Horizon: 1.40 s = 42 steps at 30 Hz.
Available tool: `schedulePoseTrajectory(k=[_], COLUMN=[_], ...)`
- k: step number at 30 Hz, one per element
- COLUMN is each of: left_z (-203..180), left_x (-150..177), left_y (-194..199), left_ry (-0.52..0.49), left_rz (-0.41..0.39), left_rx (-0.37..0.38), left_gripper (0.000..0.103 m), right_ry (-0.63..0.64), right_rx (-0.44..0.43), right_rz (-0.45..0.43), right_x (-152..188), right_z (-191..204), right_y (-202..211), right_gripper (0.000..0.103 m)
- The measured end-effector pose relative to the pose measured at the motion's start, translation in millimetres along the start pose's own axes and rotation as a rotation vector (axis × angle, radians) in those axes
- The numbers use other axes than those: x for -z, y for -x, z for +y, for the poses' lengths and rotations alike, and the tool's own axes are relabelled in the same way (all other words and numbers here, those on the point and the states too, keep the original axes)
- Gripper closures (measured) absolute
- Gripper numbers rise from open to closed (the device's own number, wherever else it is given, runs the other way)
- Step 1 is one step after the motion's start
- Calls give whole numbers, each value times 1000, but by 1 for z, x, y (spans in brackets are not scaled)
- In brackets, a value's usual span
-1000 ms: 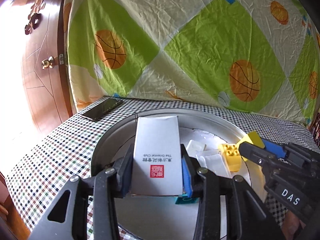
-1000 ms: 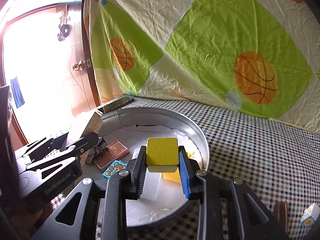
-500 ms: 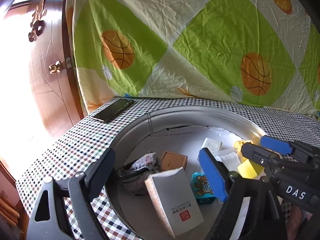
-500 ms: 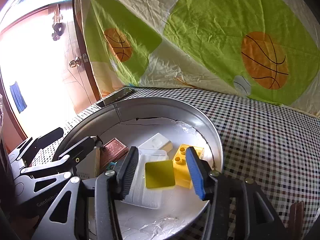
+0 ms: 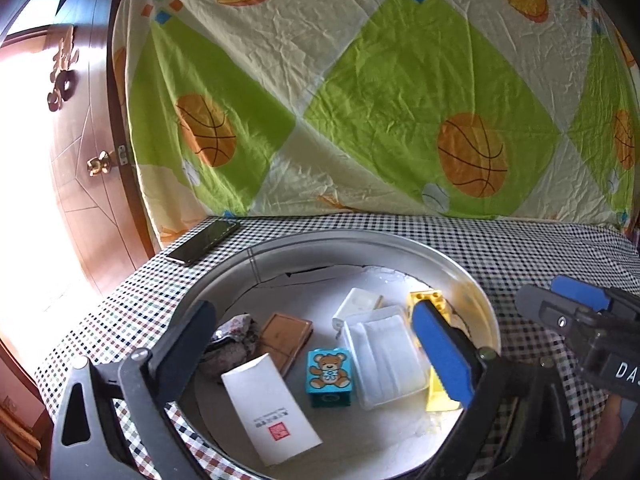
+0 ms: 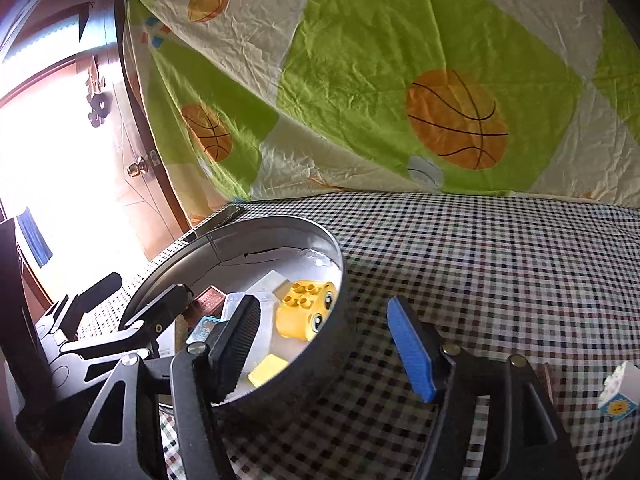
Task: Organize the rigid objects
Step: 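Grasp brown comb with left tool while right tool approaches white sunflower brick, then close right tool on white sunflower brick while left tool holds comb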
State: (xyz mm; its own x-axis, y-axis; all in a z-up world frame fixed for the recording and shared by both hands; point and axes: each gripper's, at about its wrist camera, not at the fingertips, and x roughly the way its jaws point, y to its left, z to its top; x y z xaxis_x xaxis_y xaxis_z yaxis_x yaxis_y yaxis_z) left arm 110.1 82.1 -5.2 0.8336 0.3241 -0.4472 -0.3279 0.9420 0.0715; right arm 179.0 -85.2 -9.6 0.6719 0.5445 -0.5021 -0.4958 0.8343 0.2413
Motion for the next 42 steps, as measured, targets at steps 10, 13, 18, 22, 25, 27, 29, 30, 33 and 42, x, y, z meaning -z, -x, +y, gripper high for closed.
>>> schedulePoseTrajectory(k=[10, 13, 18, 22, 25, 27, 29, 30, 33, 42], left_z=[-101, -142, -198, -225, -238, -247, -252, -255, -257, -239], left_x=[6, 17, 31, 34, 37, 42, 45, 47, 47, 46], left_y=[8, 0, -1, -1, -2, -6, -11, -16, -23, -24], left_ry=[-58, -100, -172, -196, -222, -239, -238, -242, -222, -221], left_rz=[81, 157, 223, 249, 265, 295, 329, 359, 393, 382], left_rx=[242, 312, 364, 386, 395, 408, 428, 436, 466, 488], left_gripper=[0, 0, 1, 2, 10, 17, 23, 26, 49, 80], right_ry=[-97, -150, -198, -204, -239, -261, -277, -282, -295, -287], right_rx=[296, 385, 426, 443, 420, 413, 404, 405, 402, 419], right_rz=[-47, -58, -70, -85, -98, -101, -95, -91, -78, -30], right_x=[36, 46, 51, 53, 57, 58, 58, 58, 59, 58], right_z=[-107, -139, -165, -170, -178, -180, -182, -184, -187, -187], right_y=[74, 89, 101, 106, 111, 112, 110, 110, 108, 96], right_gripper=[33, 33, 33, 32, 28, 26, 25, 25, 25, 25])
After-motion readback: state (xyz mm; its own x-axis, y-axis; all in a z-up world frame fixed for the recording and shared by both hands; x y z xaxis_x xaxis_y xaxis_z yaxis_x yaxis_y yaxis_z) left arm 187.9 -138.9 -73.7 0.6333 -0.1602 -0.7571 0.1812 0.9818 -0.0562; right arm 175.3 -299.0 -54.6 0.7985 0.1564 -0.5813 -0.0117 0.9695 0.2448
